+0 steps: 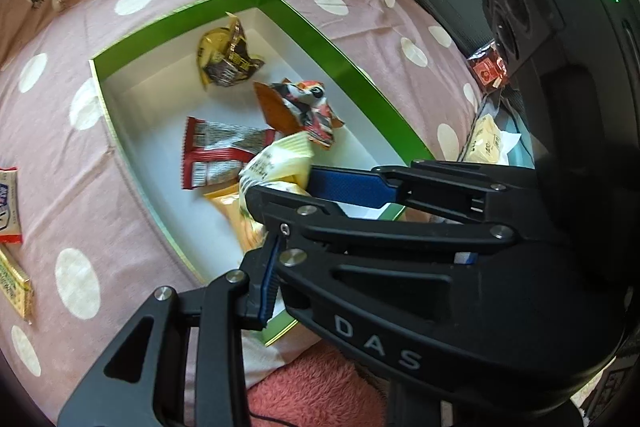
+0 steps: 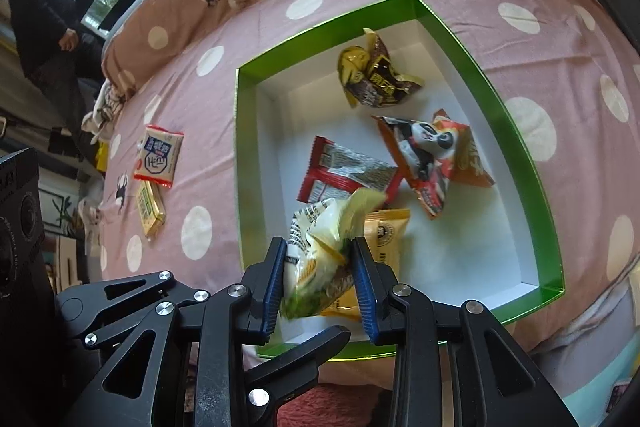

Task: Organize snacks
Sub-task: 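Lower the pale green-and-white packet into the box with the right gripper, then open the right gripper to release the packet inside the box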

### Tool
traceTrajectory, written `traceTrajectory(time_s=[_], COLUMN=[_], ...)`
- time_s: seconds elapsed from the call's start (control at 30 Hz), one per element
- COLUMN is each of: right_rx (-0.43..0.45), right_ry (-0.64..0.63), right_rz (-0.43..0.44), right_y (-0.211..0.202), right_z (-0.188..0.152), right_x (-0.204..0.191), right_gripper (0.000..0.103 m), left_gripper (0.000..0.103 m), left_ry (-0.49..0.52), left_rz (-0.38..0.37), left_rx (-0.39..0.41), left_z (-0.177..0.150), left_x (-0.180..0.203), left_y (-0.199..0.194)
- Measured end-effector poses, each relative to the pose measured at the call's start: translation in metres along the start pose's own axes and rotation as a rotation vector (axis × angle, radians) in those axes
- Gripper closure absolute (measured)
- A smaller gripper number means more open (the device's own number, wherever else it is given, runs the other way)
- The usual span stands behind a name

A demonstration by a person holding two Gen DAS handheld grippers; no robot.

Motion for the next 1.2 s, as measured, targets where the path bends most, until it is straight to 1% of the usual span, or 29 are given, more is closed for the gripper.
traceTrajectory(time_s=[0.2, 0.43, 0.77, 0.9, 1.1, 1.2], right_rx=[0.0, 0.013, 0.018, 0.013, 0.01, 0.012], right_ry=[0.032, 0.053, 0.077, 0.077, 0.085, 0.083], right_rz=[-0.014, -0.025, -0.046, -0.072, -0.074, -0.089], right_y=[0.004, 0.004, 0.003, 0.005, 0.006, 0.006], right_z=[0.001, 0.003, 0.002, 0.001, -0.001, -0.002], right_x=[0.017, 0.029, 0.042, 0.047, 0.052, 0.053], right_gripper=[0.068, 0.069, 0.071, 0.072, 0.072, 0.072], left_gripper=[0.073, 0.073, 0.073, 0.073, 0.073, 0.073], left_ry=[0.004, 0.016, 0.012, 0.011, 0.005, -0.001], left_rz=[-0.01, -0.028, -0.06, -0.059, -0.062, -0.06], left_rx=[-0.025, -0.025, -0.045, -0.054, -0.061, -0.063], left_z=[0.002, 0.005, 0.004, 0.002, 0.002, 0.001], left_x=[0.003, 0.009, 0.015, 0.016, 0.016, 0.015], left_y=[0.019, 0.026, 0.039, 0.043, 0.048, 0.05])
Point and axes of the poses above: each gripper's, at about its wrist camera, not at the fingertips, and y roughly the way its jaws point, x to its right, z to its top, the point moved 6 cm from there along y, roughly the way its jaws point, and after that the axes turned 9 degrees about x, right-handed, at the moved point
